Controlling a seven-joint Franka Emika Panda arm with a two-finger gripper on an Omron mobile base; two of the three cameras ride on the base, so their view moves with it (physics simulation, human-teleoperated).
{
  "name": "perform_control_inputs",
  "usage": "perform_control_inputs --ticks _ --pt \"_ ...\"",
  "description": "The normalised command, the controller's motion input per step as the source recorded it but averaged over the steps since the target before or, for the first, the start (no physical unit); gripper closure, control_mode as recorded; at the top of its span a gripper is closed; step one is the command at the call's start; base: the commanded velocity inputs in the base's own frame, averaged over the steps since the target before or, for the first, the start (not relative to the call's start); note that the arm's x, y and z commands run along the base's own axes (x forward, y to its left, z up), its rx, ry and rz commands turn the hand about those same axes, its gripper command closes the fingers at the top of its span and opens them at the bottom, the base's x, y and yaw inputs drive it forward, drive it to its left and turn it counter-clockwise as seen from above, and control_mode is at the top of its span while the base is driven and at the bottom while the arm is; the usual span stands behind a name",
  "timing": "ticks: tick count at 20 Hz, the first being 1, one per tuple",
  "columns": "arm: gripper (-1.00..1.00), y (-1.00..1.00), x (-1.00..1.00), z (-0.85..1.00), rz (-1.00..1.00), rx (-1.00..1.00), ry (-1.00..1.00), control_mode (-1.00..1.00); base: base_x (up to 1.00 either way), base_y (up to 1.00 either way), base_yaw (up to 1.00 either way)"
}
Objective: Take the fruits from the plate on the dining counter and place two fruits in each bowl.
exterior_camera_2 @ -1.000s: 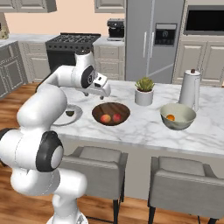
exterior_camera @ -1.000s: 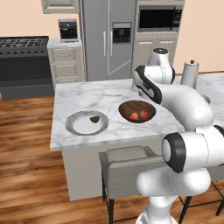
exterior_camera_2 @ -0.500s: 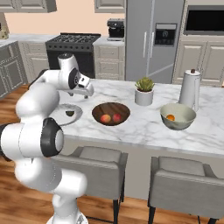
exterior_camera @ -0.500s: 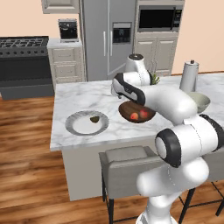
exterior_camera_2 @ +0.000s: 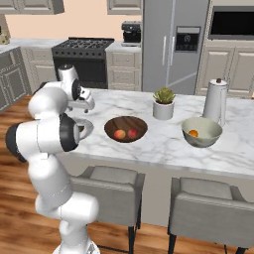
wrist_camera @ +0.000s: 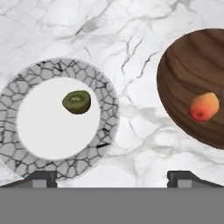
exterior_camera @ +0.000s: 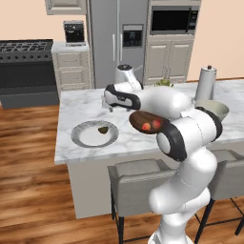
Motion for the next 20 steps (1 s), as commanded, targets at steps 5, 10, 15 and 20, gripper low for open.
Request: perform_control_inputs --ticks 5,10,15,20 --pt "-1.00 0.23 0.28 -0.40 0.03 0.00 0.01 -1.00 0.00 0.00 0.00" --pt "-1.00 0.18 0.25 -0.24 0.02 0.00 0.08 -1.00 0.00 0.00 0.00" --pt "-1.00 0.21 0.15 -0.27 0.02 0.00 0.10 -1.00 0.00 0.00 0.00" --pt "-1.00 0.14 0.17 -0.25 0.01 0.00 0.10 -1.00 0.00 0.00 0.00"
